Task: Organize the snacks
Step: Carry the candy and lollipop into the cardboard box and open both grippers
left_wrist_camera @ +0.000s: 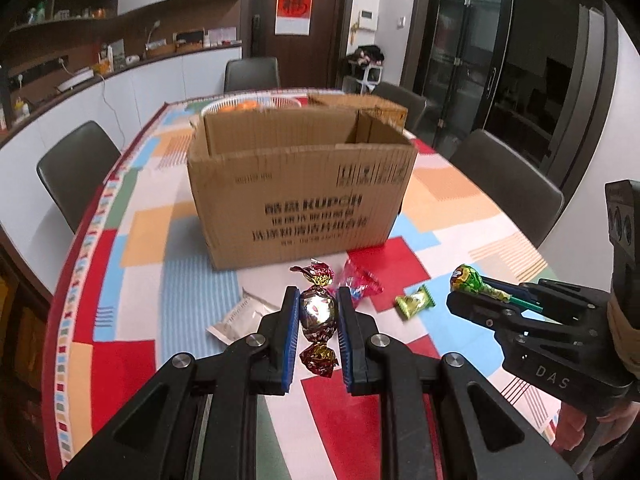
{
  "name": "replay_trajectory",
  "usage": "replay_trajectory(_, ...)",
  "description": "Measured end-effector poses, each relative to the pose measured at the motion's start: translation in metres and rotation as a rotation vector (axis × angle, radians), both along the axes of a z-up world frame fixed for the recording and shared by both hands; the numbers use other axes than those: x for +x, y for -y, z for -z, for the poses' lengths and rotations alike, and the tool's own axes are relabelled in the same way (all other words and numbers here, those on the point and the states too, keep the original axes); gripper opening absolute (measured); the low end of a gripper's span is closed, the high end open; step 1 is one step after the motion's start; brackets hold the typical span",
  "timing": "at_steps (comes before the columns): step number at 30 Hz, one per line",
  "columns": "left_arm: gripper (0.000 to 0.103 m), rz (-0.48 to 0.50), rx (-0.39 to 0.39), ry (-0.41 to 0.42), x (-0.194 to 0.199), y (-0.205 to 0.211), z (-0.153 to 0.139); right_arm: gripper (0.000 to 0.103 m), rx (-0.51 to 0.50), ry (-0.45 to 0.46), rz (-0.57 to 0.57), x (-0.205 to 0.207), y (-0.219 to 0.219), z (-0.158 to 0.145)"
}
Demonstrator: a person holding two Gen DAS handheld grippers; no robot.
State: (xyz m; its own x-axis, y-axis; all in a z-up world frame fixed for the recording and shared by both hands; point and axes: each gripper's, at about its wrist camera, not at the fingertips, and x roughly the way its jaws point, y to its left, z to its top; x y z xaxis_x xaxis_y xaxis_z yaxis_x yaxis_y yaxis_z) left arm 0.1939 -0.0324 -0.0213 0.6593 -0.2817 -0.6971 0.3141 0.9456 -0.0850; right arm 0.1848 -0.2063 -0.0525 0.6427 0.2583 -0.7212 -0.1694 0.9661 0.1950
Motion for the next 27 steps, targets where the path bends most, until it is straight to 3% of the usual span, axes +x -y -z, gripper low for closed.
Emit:
replay_trajectory(13,0.019,-0.006,-0.013,0.105,0.002,-0.007,-0.049,0.027,0.028,0.119,-0.007,0.002,-0.009,-0.054)
replay_trajectory(27,0.019,-0.011,-0.017,0.146,0.057,-0.01,-0.087,0.027,0.022,0.193,0.0,0.05,-0.015,-0.098)
